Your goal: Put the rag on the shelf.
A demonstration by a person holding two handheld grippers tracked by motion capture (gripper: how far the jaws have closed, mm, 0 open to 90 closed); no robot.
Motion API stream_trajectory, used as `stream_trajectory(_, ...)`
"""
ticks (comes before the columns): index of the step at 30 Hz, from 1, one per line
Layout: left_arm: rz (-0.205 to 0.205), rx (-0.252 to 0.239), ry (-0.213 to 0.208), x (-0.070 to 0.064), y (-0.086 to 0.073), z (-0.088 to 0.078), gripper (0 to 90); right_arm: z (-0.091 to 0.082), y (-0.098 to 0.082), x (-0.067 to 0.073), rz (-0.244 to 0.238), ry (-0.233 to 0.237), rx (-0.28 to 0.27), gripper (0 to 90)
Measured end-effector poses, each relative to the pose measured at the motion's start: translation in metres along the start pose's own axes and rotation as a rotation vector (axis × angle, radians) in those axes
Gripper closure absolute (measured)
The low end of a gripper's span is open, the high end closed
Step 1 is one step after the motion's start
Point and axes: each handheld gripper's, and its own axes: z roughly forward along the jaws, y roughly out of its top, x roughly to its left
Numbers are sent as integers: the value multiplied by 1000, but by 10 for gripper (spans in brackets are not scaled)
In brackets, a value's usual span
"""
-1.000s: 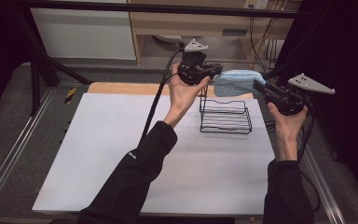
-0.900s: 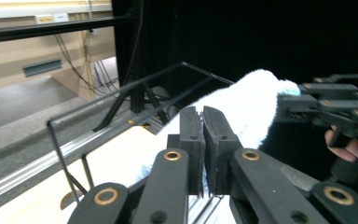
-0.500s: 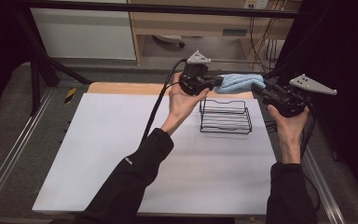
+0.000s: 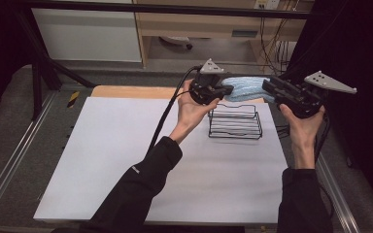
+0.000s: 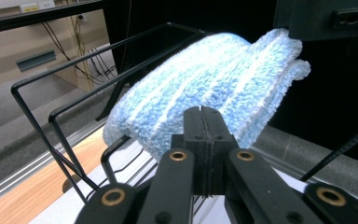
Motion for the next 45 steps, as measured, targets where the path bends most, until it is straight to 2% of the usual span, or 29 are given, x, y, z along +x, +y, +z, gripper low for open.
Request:
stream_trajectory(1, 3, 3, 1, 0, -1, 1, 898, 2, -3, 1, 4, 16, 36, 786)
stream_trajectory(4, -2, 7, 2, 1, -6, 2, 898, 3, -9, 1, 18, 27, 88, 856)
stream_trajectory(9, 6, 20, 9, 2, -13, 7, 898, 4, -23, -6, 40, 17, 139, 891)
stream_trajectory(14, 4, 28, 15, 2, -16, 11, 898, 5, -35, -10, 44, 9, 158, 900)
stream_trajectory(27, 29, 51, 56, 4, -26, 25, 898, 16, -55, -21, 50, -48, 169, 900)
stream_trajectory(33, 13, 51, 53, 10, -32, 33, 898, 23, -60, -26, 49, -60, 167, 900)
stream_trajectory(36, 11, 44, 42, 10, -33, 31, 897, 23, -59, -25, 38, -60, 165, 900)
stream_trajectory(40, 16, 34, 35, 8, -32, 24, 892, 14, -55, -21, 30, -49, 136, 894)
stream_trajectory(45, 17, 11, 25, 6, -28, 14, 878, 9, -49, -15, 12, -40, 128, 868)
